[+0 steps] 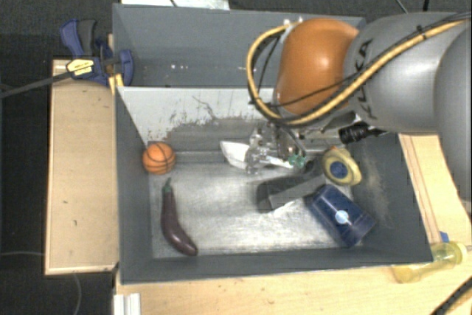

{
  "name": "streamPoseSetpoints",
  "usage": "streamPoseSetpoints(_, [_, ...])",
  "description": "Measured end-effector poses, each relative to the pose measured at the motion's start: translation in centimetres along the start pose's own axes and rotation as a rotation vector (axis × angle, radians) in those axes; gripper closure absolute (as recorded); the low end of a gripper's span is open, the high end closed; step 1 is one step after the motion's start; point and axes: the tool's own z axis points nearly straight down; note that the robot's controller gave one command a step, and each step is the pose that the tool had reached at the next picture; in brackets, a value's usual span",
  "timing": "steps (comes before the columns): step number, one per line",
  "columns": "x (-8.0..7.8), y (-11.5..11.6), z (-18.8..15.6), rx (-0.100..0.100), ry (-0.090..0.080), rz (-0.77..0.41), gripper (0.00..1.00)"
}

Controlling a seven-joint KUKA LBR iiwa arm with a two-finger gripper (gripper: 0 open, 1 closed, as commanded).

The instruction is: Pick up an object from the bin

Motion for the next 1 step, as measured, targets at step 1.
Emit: streamPoseSetpoints(1, [-0.35,0.41,-4.64,0.001,0.004,-0.005,1.00])
